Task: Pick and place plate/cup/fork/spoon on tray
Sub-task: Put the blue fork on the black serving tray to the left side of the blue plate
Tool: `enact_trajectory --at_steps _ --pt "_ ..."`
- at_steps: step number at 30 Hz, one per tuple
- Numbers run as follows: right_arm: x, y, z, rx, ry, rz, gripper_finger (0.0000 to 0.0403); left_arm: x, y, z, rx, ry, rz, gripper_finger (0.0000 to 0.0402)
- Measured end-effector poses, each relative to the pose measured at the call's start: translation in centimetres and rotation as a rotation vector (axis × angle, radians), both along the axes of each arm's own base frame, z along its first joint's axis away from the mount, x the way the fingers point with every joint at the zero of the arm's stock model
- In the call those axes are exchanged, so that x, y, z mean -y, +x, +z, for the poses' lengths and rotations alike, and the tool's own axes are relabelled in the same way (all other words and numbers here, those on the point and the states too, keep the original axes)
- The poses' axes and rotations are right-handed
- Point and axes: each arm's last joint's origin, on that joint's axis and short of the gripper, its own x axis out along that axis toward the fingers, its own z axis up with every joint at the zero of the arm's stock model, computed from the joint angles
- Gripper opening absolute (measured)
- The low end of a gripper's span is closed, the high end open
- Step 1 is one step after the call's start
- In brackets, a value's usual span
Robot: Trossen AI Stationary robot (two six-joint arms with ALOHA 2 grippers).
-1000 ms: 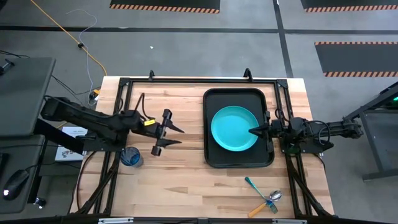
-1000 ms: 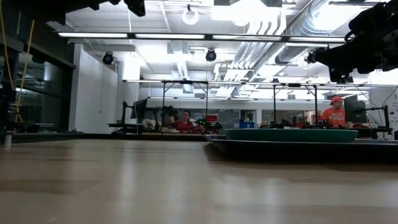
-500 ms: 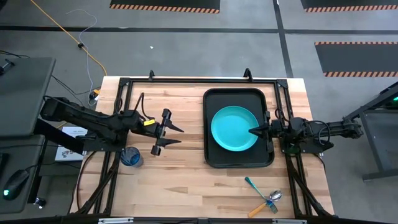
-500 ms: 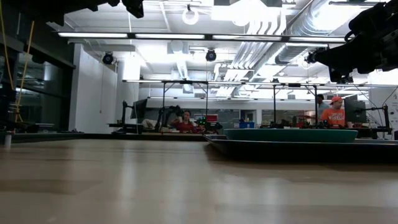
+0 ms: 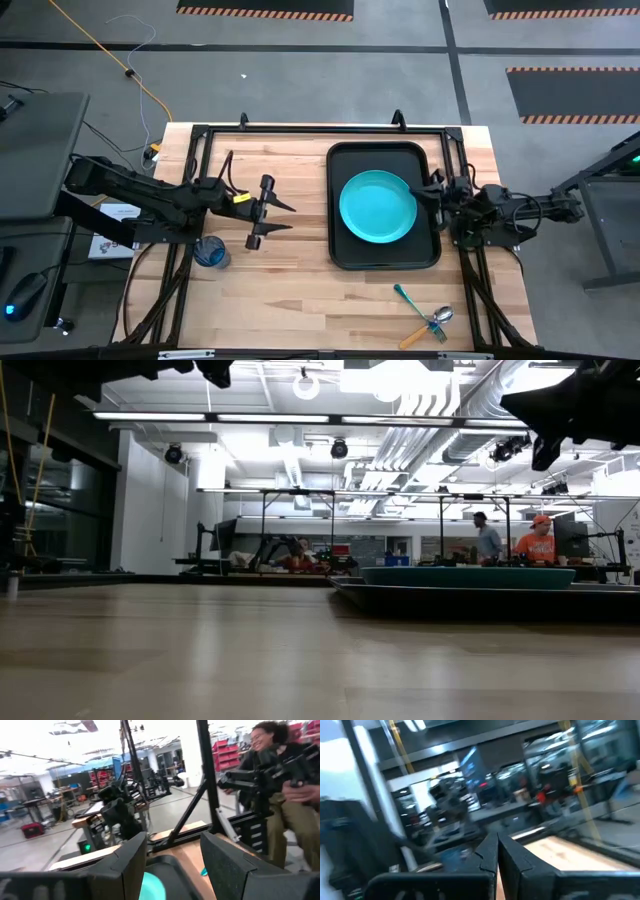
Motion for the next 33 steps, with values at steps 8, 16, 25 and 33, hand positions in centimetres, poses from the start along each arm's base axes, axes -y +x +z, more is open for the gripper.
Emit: enact_trajectory --at_steps 8,16,25,33 --pt "-0.1 0.3 0.1 0.006 0.143 0.056 0.0020 -0.4 0.0 0.0 0.001 -0.006 0.125 0.0174" --pt "-1.2 2.1 3.2 -0.326 0.295 0.307 0.0131 -0.4 0.0 0.1 0.010 -0.034 0.128 0.0177" --pt "-7.3 5.5 3.3 -1.051 0.740 0.496 0.0162 -0.4 0.0 0.1 0.009 -0.034 0.128 0.0177" --pt "-16.9 5.8 2.6 -1.325 0.954 0.417 0.0161 -0.3 0.0 0.1 0.008 -0.034 0.125 0.0177"
